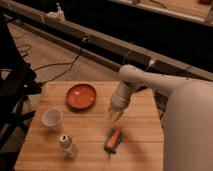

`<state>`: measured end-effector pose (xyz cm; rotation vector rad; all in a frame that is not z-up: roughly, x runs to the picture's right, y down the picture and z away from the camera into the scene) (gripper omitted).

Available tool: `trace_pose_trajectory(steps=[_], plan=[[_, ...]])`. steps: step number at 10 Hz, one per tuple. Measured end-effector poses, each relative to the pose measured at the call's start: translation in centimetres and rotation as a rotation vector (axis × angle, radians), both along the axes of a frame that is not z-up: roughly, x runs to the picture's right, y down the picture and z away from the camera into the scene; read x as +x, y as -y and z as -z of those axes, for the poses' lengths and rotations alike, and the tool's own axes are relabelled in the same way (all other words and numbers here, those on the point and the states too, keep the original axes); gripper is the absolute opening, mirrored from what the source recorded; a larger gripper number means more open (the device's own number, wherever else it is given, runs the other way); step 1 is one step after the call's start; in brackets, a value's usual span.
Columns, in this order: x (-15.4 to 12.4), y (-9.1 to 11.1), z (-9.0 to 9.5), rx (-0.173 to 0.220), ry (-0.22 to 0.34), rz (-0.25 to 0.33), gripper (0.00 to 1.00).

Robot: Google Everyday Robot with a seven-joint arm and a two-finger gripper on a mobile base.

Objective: Knock the bottle over

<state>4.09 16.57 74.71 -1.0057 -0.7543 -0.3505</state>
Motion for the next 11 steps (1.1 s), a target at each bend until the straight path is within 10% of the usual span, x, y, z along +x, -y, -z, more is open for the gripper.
trace_pose_trajectory(steps=[11], plan=[[-2.8,-2.1,2.6,0.052,0.034,0.121,0.00]])
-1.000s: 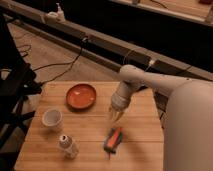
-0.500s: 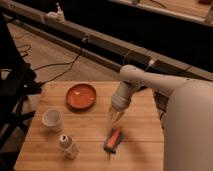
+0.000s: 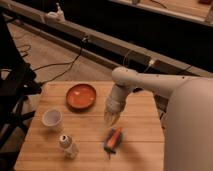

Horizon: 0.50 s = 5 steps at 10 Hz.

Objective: Knock the bottle over

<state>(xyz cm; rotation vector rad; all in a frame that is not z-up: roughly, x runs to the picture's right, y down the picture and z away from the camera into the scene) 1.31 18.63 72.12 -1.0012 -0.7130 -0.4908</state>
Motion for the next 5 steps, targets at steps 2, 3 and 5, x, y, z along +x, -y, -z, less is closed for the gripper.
trace_pose_trajectory(steps=[2,3,5], plan=[[-1.7,-1.2,1.5,0.004,0.037,0.042,0.00],[-3.1,-2.1,2.4,0.000,0.067,0.065,0.00],[-5.1,-4.1,4.0,-0.021,0.118,0.092,0.00]])
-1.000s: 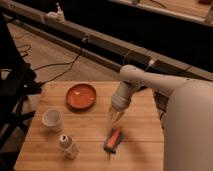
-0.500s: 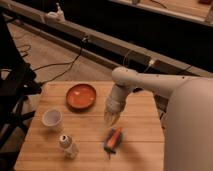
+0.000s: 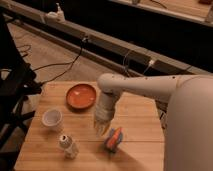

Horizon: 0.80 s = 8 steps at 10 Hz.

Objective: Knock the bottle over

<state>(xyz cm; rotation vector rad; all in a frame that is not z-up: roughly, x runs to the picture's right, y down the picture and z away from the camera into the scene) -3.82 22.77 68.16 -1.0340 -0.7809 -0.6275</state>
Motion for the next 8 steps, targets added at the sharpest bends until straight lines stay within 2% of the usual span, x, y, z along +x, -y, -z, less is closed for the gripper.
trace_pose_trajectory(steps=[1,3,4,8], plan=[[-0.9,-1.0,0.6,-0.015,0.021,0.007,0.00],[-3.4,-3.7,2.2,-0.070,0.091,0.031,0.00],[-4.0,-4.2,2.6,-0.080,0.108,0.038,0.00],[-3.9,-4.2,2.5,-0.080,0.106,0.038,0.00]])
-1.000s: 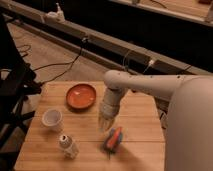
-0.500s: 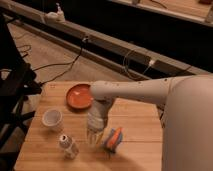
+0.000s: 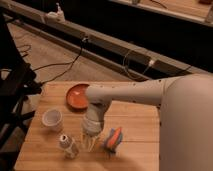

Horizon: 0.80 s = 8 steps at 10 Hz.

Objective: Knock the bottle over

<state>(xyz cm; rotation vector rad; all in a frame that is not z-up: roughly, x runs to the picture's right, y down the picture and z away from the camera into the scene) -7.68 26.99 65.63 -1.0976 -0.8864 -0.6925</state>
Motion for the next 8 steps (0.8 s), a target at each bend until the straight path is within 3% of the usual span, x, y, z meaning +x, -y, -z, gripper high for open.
trace_pose_trajectory(steps=[4,6,8], plan=[[-1.8,-0.9,0.4,-0.026,0.033,-0.052,0.00],[-3.4,-1.5,0.7,-0.040,0.083,-0.081,0.00],[-5.7,-0.9,1.0,-0.051,0.165,-0.160,0.00]])
